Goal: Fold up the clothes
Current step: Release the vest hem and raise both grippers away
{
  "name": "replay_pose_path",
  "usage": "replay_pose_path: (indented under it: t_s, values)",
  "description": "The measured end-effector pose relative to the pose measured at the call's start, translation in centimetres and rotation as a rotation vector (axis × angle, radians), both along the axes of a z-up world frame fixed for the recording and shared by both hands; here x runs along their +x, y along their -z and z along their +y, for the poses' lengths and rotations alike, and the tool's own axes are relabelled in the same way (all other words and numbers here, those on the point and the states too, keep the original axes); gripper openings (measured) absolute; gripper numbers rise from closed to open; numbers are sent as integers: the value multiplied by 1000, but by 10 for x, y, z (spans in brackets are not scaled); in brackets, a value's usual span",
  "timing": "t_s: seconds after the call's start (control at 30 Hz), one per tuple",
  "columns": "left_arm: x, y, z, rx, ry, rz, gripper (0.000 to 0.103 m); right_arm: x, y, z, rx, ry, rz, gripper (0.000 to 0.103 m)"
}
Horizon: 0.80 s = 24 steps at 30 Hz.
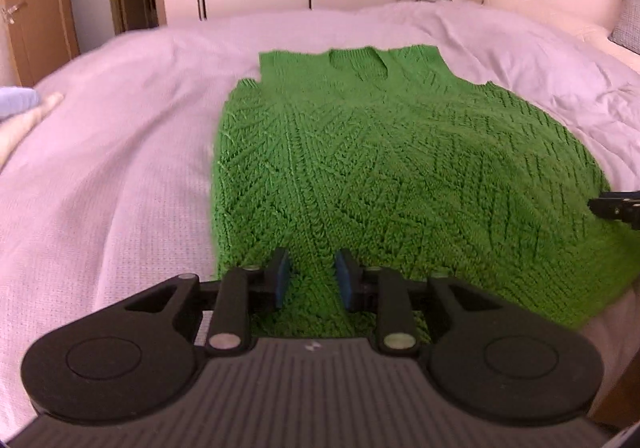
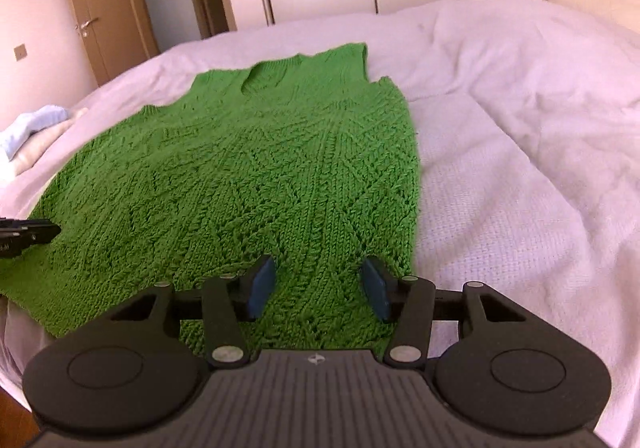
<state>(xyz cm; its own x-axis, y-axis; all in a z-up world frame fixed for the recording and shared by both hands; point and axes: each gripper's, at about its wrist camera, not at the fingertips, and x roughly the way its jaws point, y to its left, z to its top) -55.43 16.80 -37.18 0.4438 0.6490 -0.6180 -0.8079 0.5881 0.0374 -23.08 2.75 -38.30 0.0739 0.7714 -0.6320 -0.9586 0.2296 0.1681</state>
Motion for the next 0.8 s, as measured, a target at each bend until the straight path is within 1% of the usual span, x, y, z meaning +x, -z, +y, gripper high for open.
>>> replay_pose_path:
  t_s: [0.07,0.13,0.2,0.27,0.3,0.33,0.4,0.47,0.5,0.57,0.6,0.63,0.73,0.8]
  values:
    - [1,1,-8,7,-27,5,24,-7,1,-6,13,16,-18,50]
    - [2,0,-13,-13,-59,16,24,-13,-5,-20,-5,28,-36,50]
    - [-1,-6,-24,-48,-95,34,24,-21,-9,-32,-45,44,-43,50]
    - [-7,-14,-39,-74,-137,50,23,-29,-12,-44,-90,70,-40,53]
    - [-8,-18,-47,-86,-160,56,23,-33,-12,-50,-117,94,-25,58]
    - [-10,-22,-56,-98,-182,61,23,-37,-12,-56,-145,119,-8,58]
    - [-10,-34,-74,-110,-212,73,24,-45,-18,-71,-147,153,35,58]
    - [-11,-51,-95,-117,-219,76,34,-53,-28,-86,-134,173,75,58]
    - [-12,-61,-106,-115,-224,78,36,-60,-38,-94,-111,171,81,59]
    - [-15,-78,-129,-96,-231,80,39,-73,-60,-107,-69,170,74,69]
    - [-17,-85,-138,-91,-235,82,41,-79,-71,-113,-53,171,61,77]
    - [-19,-92,-147,-91,-239,89,46,-86,-83,-119,-35,169,46,82]
    - [-23,-106,-164,-91,-250,119,48,-101,-106,-135,-2,170,35,87]
    - [-27,-114,-173,-80,-249,129,52,-106,-114,-139,-3,174,44,89]
